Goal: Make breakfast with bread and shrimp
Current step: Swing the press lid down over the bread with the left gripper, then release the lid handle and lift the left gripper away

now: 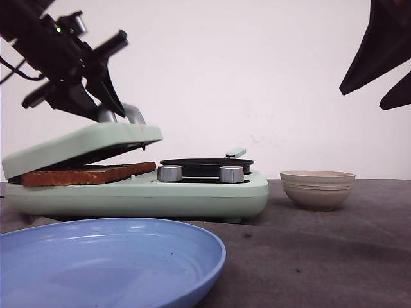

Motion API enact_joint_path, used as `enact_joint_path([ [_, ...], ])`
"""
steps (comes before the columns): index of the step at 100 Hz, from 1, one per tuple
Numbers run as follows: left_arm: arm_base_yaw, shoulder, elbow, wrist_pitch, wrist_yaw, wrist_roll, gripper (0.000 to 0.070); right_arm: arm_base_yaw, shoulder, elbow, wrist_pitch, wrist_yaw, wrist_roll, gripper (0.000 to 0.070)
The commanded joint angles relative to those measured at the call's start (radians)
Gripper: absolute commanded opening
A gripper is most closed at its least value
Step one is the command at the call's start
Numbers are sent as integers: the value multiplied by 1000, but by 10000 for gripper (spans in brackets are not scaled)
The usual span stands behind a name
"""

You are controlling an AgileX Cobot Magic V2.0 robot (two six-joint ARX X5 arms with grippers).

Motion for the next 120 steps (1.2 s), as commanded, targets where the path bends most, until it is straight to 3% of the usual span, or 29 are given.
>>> enact_joint_path([
  [1,-8,37,-13,-65,-27,10,4,5,6,2,6,3,15,386],
  [43,-33,81,-13,-101,-34,31,10,5,6,2,5,3,19,386],
  [60,-32,72,6,-104,-27,30,236,5,6,2,4,3,24,386],
  [78,-32,63,68,-118,22,30,293,5,6,2,4,3,34,386],
  [88,-32,53,119,-138,21,32,402,5,6,2,4,4,34,386],
  [120,-32,6,294,-217,19,111,407,5,6,2,4,6,34,386],
])
